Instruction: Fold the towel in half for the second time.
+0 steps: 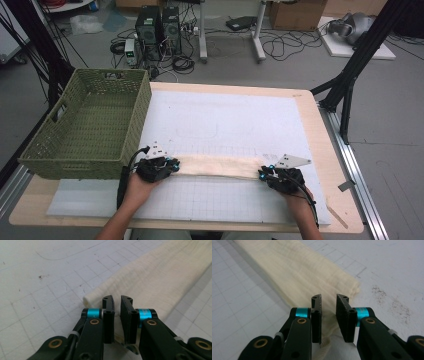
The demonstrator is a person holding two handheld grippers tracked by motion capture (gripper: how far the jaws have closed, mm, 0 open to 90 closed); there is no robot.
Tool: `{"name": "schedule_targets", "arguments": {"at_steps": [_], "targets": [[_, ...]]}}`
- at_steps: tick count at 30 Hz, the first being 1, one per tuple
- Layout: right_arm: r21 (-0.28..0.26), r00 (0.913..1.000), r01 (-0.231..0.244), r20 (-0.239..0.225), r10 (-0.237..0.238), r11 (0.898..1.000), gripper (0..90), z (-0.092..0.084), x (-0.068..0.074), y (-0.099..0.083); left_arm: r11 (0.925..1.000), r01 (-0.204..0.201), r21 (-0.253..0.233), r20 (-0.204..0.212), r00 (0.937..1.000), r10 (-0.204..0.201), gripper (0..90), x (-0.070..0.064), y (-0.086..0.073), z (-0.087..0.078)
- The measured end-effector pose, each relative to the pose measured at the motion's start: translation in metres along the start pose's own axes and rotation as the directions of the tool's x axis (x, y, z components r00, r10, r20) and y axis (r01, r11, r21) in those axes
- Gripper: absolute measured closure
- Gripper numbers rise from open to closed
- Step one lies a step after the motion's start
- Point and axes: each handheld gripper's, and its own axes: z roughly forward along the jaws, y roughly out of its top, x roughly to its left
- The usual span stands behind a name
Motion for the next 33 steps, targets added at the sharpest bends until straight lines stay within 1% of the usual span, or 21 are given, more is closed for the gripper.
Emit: {"name": "schedule_targets", "arguments": {"at_steps": [1, 3, 4, 5, 6, 8, 10, 12, 13, 14, 15, 17, 19, 20, 21, 22, 23, 27, 29, 31, 33], "targets": [[0.003, 1.0000, 0.001, 0.009, -0.001, 1.000, 74.8, -0.001, -0.001, -0.001, 1.0000, 0.000, 0.000, 0.000, 1.0000, 0.000, 81.1, 0.000, 0.000, 0.000], [-0.003, 0.9998, -0.014, 0.013, 0.014, 1.000, 72.4, -0.003, -0.003, -0.002, 0.9996, 0.025, -0.012, 0.009, 0.9997, -0.025, 80.1, 0.001, 0.001, -0.001], [-0.013, 0.9998, -0.013, 0.018, 0.013, 1.000, 71.7, -0.006, -0.002, -0.001, 0.9995, 0.025, -0.018, 0.015, 0.9996, -0.024, 75.7, 0.001, 0.001, -0.002], [-0.021, 0.9998, -0.006, 0.020, 0.007, 1.000, 71.3, -0.007, -0.002, -0.001, 0.9984, 0.024, -0.050, 0.023, 0.9995, -0.023, 70.7, 0.002, 0.002, -0.005], [-0.047, 0.9997, -0.002, 0.025, 0.003, 0.999, 69.9, -0.010, -0.002, 0.001, 0.9959, 0.023, -0.088, 0.020, 0.9996, -0.021, 68.7, 0.003, 0.003, -0.008], [-0.082, 0.9994, -0.007, 0.033, 0.010, 0.997, 66.1, -0.016, -0.003, 0.003, 0.9855, 0.054, -0.161, 0.010, 0.9985, -0.053, 60.4, 0.007, 0.006, -0.016], [-0.120, 0.9987, -0.010, 0.048, 0.016, 0.993, 60.3, -0.021, -0.005, 0.004, 0.9707, 0.084, -0.225, 0.013, 0.9965, -0.083, 53.4, 0.011, 0.007, -0.022], [-0.151, 0.9983, -0.024, 0.049, 0.032, 0.988, 53.7, -0.027, -0.006, 0.004, 0.9556, 0.100, -0.277, 0.019, 0.9949, -0.099, 48.5, 0.014, 0.007, -0.028], [-0.166, 0.9975, -0.035, 0.055, 0.044, 0.986, 51.4, -0.031, -0.008, 0.004, 0.9505, 0.102, -0.294, 0.020, 0.9948, -0.100, 45.8, 0.014, 0.007, -0.029], [-0.176, 0.9968, -0.036, 0.064, 0.048, 0.984, 48.3, -0.033, -0.008, 0.004, 0.9480, 0.099, -0.302, 0.018, 0.9950, -0.099, 43.8, 0.015, 0.008, -0.030], [-0.186, 0.9962, -0.034, 0.072, 0.048, 0.982, 44.4, -0.035, -0.009, 0.004, 0.9434, 0.097, -0.317, 0.019, 0.9952, -0.096, 41.9, 0.015, 0.008, -0.031], [-0.202, 0.9922, -0.048, 0.103, 0.070, 0.978, 38.6, -0.039, -0.011, 0.003, 0.9340, 0.102, -0.342, 0.027, 0.9947, -0.099, 37.8, 0.015, 0.009, -0.033], [-0.210, 0.9883, -0.060, 0.124, 0.088, 0.976, 32.4, -0.043, -0.013, 0.002, 0.9293, 0.108, -0.353, 0.022, 0.9940, -0.108, 32.3, 0.014, 0.011, -0.034], [-0.215, 0.9846, -0.066, 0.144, 0.098, 0.974, 28.9, -0.044, -0.015, 0.001, 0.9269, 0.115, -0.357, 0.021, 0.9931, -0.115, 28.7, 0.013, 0.011, -0.035], [-0.212, 0.9821, -0.067, 0.158, 0.102, 0.975, 26.6, -0.045, -0.015, 0.001, 0.9265, 0.121, -0.356, 0.017, 0.9922, -0.124, 25.7, 0.012, 0.012, -0.035], [-0.211, 0.9789, -0.071, 0.173, 0.109, 0.975, 25.6, -0.046, -0.016, 0.000, 0.9254, 0.124, -0.358, 0.013, 0.9917, -0.128, 20.5, 0.012, 0.013, -0.036], [-0.208, 0.9753, -0.075, 0.189, 0.115, 0.975, 24.7, -0.047, -0.017, -0.001, 0.9250, 0.124, -0.359, 0.011, 0.9916, -0.129, 18.6, 0.012, 0.013, -0.036], [-0.212, 0.9685, -0.088, 0.210, 0.134, 0.973, 21.8, -0.053, -0.018, -0.003, 0.9237, 0.136, -0.358, 0.012, 0.9899, -0.141, 18.6, 0.012, 0.014, -0.037], [-0.224, 0.9654, -0.097, 0.216, 0.147, 0.970, 21.7, -0.056, -0.019, -0.005, 0.9263, 0.121, -0.357, 0.008, 0.9919, -0.127, 18.6, 0.012, 0.015, -0.038], [-0.234, 0.9627, -0.113, 0.215, 0.164, 0.966, 21.6, -0.059, -0.020, -0.006, 0.9241, 0.113, -0.365, 0.002, 0.9927, -0.121, 18.6, 0.011, 0.015, -0.041], [-0.243, 0.9616, -0.120, 0.212, 0.174, 0.963, 21.2, -0.061, -0.020, -0.006, 0.9247, 0.106, -0.366, -0.004, 0.9933, -0.115, 18.6, 0.011, 0.015, -0.043]]}}
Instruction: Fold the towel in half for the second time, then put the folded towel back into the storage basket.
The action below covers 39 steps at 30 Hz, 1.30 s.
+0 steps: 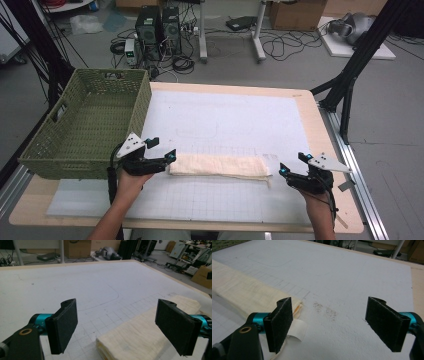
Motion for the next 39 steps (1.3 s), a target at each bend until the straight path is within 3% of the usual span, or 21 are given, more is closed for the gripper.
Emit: {"name": "schedule_targets", "arguments": {"at_steps": [10, 17, 31, 34, 39], "targets": [[-0.020, 0.9999, -0.008, 0.007, 0.008, 1.000, 12.1, 0.001, -0.002, 0.000, 1.0000, -0.003, 0.008, -0.003, 1.0000, 0.003, 18.8, -0.001, 0.002, -0.001], [-0.050, 0.9996, -0.027, 0.007, 0.028, 0.998, 11.8, 0.001, -0.004, 0.000, 0.9999, -0.001, 0.016, 0.016, 0.9999, 0.001, 18.8, 0.001, 0.001, 0.001], [-0.030, 0.9998, -0.021, 0.000, 0.021, 0.999, 11.7, 0.003, -0.004, -0.002, 0.9994, 0.005, 0.033, 0.010, 0.9999, -0.005, 19.0, 0.001, -0.002, 0.002], [-0.030, 0.9999, -0.015, -0.003, 0.015, 0.999, 11.7, 0.003, -0.004, -0.002, 0.9982, 0.023, 0.055, -0.005, 0.9997, -0.023, 19.0, 0.001, -0.005, 0.002], [-0.025, 0.9998, -0.016, -0.016, 0.015, 1.000, 11.8, 0.005, -0.004, -0.003, 0.9890, 0.031, 0.145, -0.027, 0.9993, -0.027, 19.4, 0.000, -0.013, 0.006]]}}
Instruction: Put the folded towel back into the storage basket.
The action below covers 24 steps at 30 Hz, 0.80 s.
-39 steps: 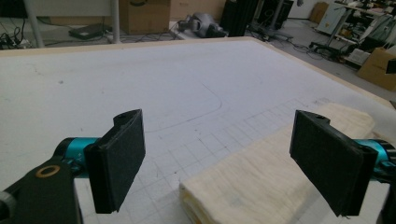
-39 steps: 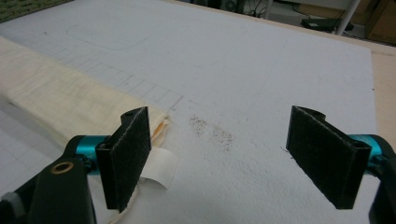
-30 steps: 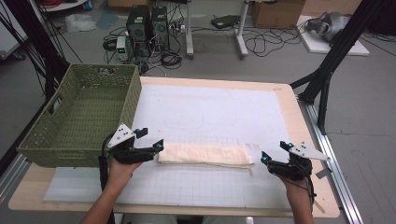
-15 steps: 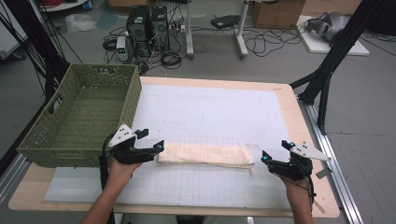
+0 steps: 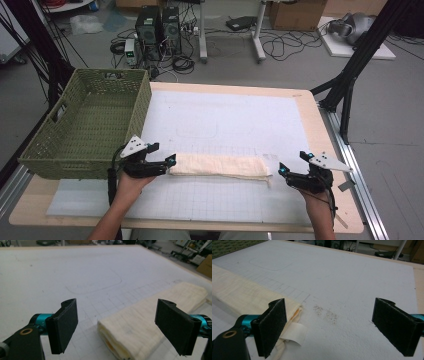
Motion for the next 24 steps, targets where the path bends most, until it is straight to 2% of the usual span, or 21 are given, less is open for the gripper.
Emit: {"name": "schedule_targets", "arguments": {"at_steps": [4, 9, 13, 20, 21, 24], "targets": [[0.008, 1.0000, -0.002, -0.003, 0.002, 1.000, 11.7, 0.000, 0.001, 0.000, 0.9978, 0.015, 0.065, -0.009, 0.9999, -0.015, 31.2, 0.002, -0.005, 0.002], [0.012, 0.9999, 0.004, -0.013, -0.004, 1.000, 11.8, 0.002, 0.002, -0.001, 0.9934, 0.007, 0.114, -0.011, 0.9999, -0.006, 37.1, 0.002, -0.010, 0.006], [0.020, 0.9996, 0.014, -0.025, -0.013, 1.000, 11.8, 0.004, 0.005, 0.000, 0.9895, 0.001, 0.145, 0.005, 1.0000, -0.002, 39.4, 0.000, -0.013, 0.011], [0.025, 0.9989, 0.024, -0.041, -0.023, 0.999, 11.8, 0.008, 0.008, 0.000, 0.9778, -0.034, 0.207, 0.023, 0.9993, 0.030, 43.9, -0.007, -0.019, 0.023], [0.027, 0.9988, 0.023, -0.043, -0.022, 0.999, 11.8, 0.008, 0.009, 0.001, 0.9745, -0.044, 0.220, 0.023, 0.9989, 0.040, 44.4, -0.008, -0.019, 0.024], [0.035, 0.9983, 0.027, -0.052, -0.025, 0.999, 11.8, 0.010, 0.010, 0.001, 0.9714, -0.069, 0.227, 0.009, 0.9976, 0.069, 45.5, -0.012, -0.020, 0.025]]}}
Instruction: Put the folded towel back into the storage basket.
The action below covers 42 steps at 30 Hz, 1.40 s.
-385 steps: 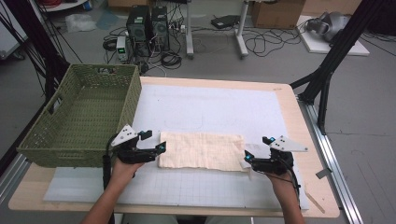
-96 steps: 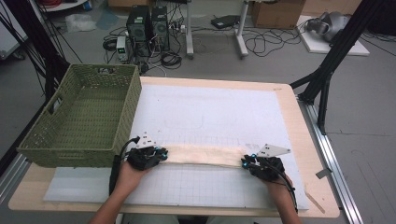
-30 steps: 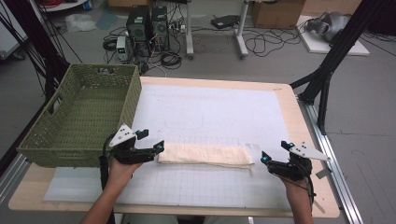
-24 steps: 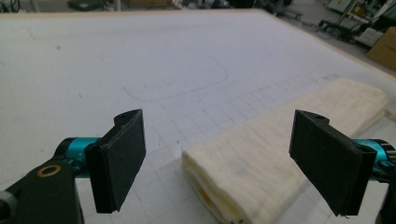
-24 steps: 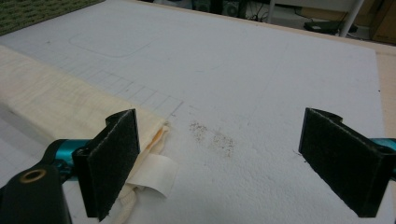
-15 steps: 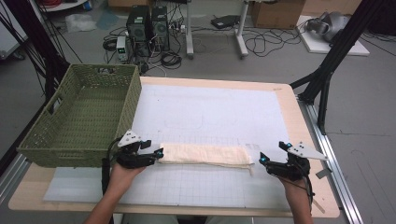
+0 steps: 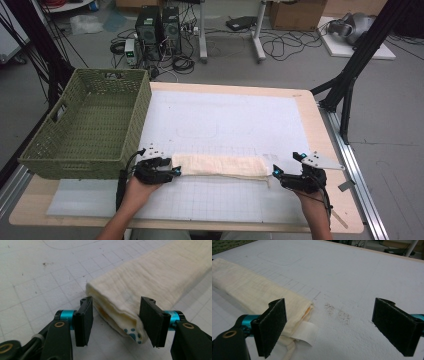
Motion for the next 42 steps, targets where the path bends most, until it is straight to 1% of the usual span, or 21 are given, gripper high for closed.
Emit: {"name": "schedule_targets", "arguments": {"at_steps": [4, 5, 7, 10, 12, 13, 14, 15, 16, 18, 19, 21, 23, 25, 26, 29, 31, 34, 38, 40, 42], "targets": [[0.003, 1.0000, -0.002, -0.001, 0.002, 1.000, 11.8, 0.001, 0.001, 0.000, 0.9998, -0.019, 0.005, -0.011, 0.9998, 0.019, 49.6, -0.002, 0.000, 0.000], [0.004, 1.0000, 0.009, -0.001, -0.009, 1.000, 11.8, 0.001, 0.001, 0.001, 0.9998, -0.020, 0.007, -0.012, 0.9997, 0.020, 50.9, -0.002, 0.000, 0.000], [0.006, 1.0000, 0.004, -0.005, -0.004, 1.000, 11.8, 0.001, 0.002, 0.001, 0.9998, -0.021, 0.003, 0.001, 0.9998, 0.021, 54.4, -0.002, 0.000, 0.000], [0.013, 1.0000, 0.006, -0.007, -0.006, 1.000, 11.8, 0.002, 0.003, 0.001, 0.9999, -0.016, 0.002, 0.005, 0.9999, 0.016, 58.5, -0.003, -0.001, 0.000], [0.016, 0.9998, 0.016, -0.009, -0.016, 1.000, 11.8, 0.003, 0.004, 0.001, 0.9999, -0.016, 0.002, 0.025, 0.9996, 0.016, 65.0, -0.003, -0.001, 0.000], [0.024, 0.9998, 0.016, -0.013, -0.015, 1.000, 11.8, 0.004, 0.005, 0.001, 0.9997, -0.023, 0.000, 0.037, 0.9990, 0.023, 71.2, -0.005, -0.001, 0.000], [0.027, 0.9997, 0.016, -0.019, -0.016, 1.000, 11.8, 0.005, 0.006, 0.001, 0.9995, -0.030, -0.004, 0.031, 0.9991, 0.030, 76.2, -0.007, -0.001, 0.000], [0.030, 0.9997, 0.015, -0.022, -0.014, 0.999, 11.8, 0.006, 0.007, 0.001, 0.9991, -0.043, -0.003, 0.025, 0.9988, 0.043, 78.9, -0.008, -0.001, 0.000], [0.035, 0.9995, 0.018, -0.025, -0.017, 0.999, 11.8, 0.007, 0.008, 0.000, 0.9990, -0.045, -0.001, 0.023, 0.9987, 0.045, 81.0, -0.008, -0.001, 0.000], [0.050, 0.9994, 0.013, -0.033, -0.012, 0.999, 11.8, 0.010, 0.009, 0.000, 0.9992, -0.040, -0.003, 0.022, 0.9989, 0.040, 82.1, -0.008, 0.000, 0.000], [0.058, 0.9993, 0.008, -0.037, -0.005, 0.998, 11.8, 0.011, 0.010, 0.000, 0.9995, -0.030, -0.005, 0.024, 0.9993, 0.030, 82.3, -0.008, 0.000, 0.000], [0.081, 0.9985, -0.006, -0.053, 0.011, 0.997, 12.1, 0.018, 0.013, -0.001, 0.9996, -0.028, -0.005, 0.027, 0.9992, 0.028, 82.5, -0.007, 0.000, -0.001], [0.108, 0.9974, -0.007, -0.071, 0.014, 0.994, 20.2, 0.023, 0.017, -0.002, 0.9997, -0.022, -0.008, 0.028, 0.9993, 0.022, 82.6, -0.006, 0.000, -0.001], [0.116, 0.9967, -0.006, -0.080, 0.015, 0.993, 26.2, 0.027, 0.020, -0.002, 0.9998, -0.021, -0.007, 0.030, 0.9993, 0.021, 82.6, -0.006, 0.000, -0.002], [0.122, 0.9962, -0.007, -0.085, 0.018, 0.992, 31.4, 0.028, 0.022, -0.002, 0.9998, -0.020, -0.008, 0.031, 0.9993, 0.020, 82.6, -0.006, 0.000, -0.002], [0.137, 0.9946, 0.003, -0.103, 0.011, 0.991, 37.7, 0.031, 0.024, -0.002, 0.9998, -0.015, -0.011, 0.033, 0.9993, 0.016, 82.6, -0.005, -0.001, -0.002], [0.154, 0.9940, 0.012, -0.109, 0.005, 0.988, 39.1, 0.033, 0.025, -0.004, 0.9998, -0.015, -0.014, 0.034, 0.9993, 0.015, 82.5, -0.005, -0.001, -0.002], [0.188, 0.9932, 0.015, -0.116, 0.007, 0.982, 43.0, 0.037, 0.025, -0.007, 0.9998, -0.013, -0.016, 0.037, 0.9992, 0.014, 82.4, -0.004, -0.001, -0.002], [0.231, 0.9922, 0.035, -0.124, -0.006, 0.972, 49.8, 0.042, 0.027, -0.012, 0.9998, -0.012, -0.018, 0.039, 0.9991, 0.013, 82.4, -0.004, -0.002, -0.002], [0.234, 0.9905, 0.051, -0.136, -0.019, 0.971, 54.6, 0.042, 0.028, -0.012, 0.9997, -0.013, -0.019, 0.040, 0.9991, 0.014, 82.4, -0.004, -0.002, -0.002], [0.237, 0.9882, 0.087, -0.144, -0.054, 0.967, 58.6, 0.042, 0.030, -0.011, 0.9998, -0.014, -0.017, 0.040, 0.9991, 0.015, 82.5, -0.004, -0.002, -0.002]]}}
